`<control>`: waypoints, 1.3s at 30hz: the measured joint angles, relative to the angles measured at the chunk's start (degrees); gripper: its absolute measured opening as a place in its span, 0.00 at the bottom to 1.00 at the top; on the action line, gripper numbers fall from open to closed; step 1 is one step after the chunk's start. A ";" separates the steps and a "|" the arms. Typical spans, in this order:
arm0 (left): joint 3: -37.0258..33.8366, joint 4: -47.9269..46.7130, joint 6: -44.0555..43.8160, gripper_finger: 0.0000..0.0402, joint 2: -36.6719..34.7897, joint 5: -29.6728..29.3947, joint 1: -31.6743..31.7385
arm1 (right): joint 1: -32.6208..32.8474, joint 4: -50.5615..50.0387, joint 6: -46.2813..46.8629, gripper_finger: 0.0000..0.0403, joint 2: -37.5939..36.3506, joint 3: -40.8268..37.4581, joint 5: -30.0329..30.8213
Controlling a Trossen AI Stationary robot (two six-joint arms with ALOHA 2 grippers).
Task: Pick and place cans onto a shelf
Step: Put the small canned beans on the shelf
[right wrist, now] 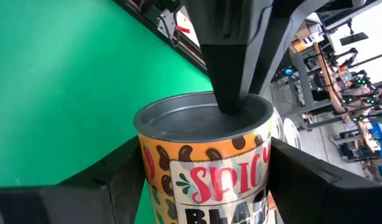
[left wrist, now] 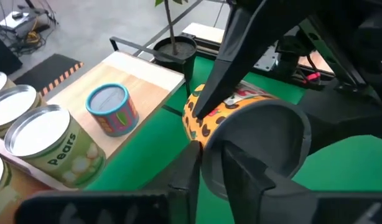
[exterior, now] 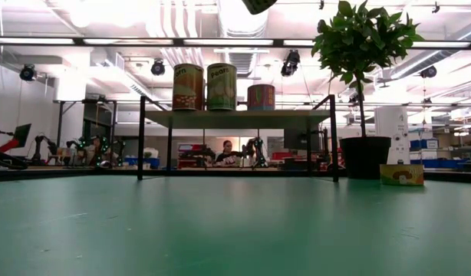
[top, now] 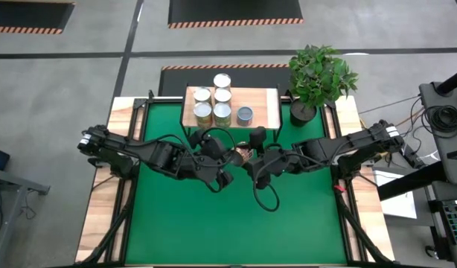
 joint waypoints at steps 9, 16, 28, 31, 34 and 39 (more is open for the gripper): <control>0.00 1.19 11.67 0.31 -2.42 -7.15 -1.50 | -0.96 -1.92 5.26 0.67 -2.72 -2.23 -0.01; -2.51 7.66 28.79 0.39 -3.67 -10.97 -4.61 | -4.95 5.99 15.28 0.67 -12.03 -15.35 0.03; -34.07 58.56 53.68 0.32 -11.63 2.45 -5.68 | -16.70 38.82 28.61 0.68 -22.78 -42.99 0.60; -40.39 70.30 56.75 0.30 -13.42 2.44 -5.70 | -18.28 42.12 32.23 0.68 -22.34 -45.54 3.34; -44.31 78.92 58.65 0.29 -15.18 1.65 -5.70 | -18.65 43.75 34.67 0.68 -20.90 -46.69 9.10; -47.15 87.54 64.54 0.29 -17.88 -4.47 -5.70 | -18.59 43.94 40.90 0.67 -18.63 -46.84 16.93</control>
